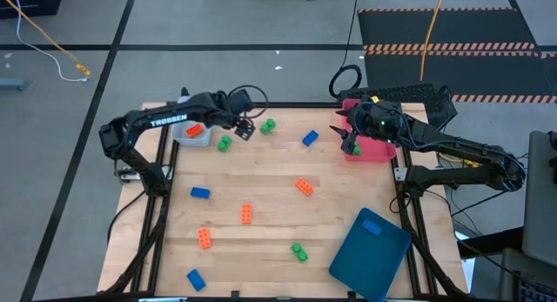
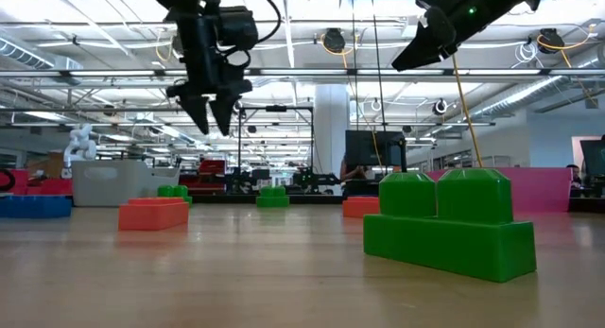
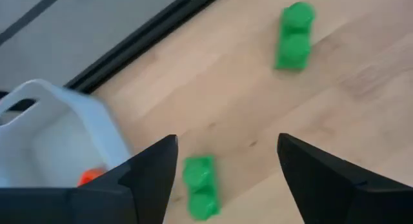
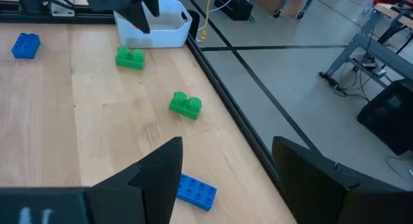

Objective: Sort & place blocks by color
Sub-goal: Put the green gamepiece into the pink bin

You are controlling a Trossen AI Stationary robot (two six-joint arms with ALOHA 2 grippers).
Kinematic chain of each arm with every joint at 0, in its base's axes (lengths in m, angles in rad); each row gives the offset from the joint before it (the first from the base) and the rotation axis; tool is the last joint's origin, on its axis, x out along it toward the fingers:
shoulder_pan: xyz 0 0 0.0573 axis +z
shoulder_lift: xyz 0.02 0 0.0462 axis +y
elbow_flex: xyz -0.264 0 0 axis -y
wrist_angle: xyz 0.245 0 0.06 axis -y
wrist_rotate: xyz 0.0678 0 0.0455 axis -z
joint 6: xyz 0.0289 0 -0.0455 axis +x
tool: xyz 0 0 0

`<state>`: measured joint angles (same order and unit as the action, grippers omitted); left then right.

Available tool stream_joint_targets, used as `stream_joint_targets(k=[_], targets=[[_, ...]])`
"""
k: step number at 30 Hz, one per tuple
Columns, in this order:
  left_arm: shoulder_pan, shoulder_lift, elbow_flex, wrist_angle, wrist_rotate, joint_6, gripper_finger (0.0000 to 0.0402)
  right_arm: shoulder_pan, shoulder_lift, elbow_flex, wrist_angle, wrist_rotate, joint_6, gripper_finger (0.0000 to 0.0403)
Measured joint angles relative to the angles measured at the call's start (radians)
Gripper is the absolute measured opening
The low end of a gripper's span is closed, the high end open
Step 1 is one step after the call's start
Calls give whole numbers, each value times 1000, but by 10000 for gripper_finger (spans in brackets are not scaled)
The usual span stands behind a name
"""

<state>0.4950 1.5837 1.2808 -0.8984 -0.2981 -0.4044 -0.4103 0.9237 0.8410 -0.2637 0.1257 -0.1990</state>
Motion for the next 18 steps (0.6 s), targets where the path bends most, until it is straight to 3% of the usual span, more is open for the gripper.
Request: stream_joint_targets(k=[12, 18], targets=[[-25, 0, -117, 403, 166, 72, 248, 0, 0, 0, 28, 0, -24, 233], [-1, 53, -125, 426, 178, -2, 248, 0, -4, 0, 74, 1, -33, 233]])
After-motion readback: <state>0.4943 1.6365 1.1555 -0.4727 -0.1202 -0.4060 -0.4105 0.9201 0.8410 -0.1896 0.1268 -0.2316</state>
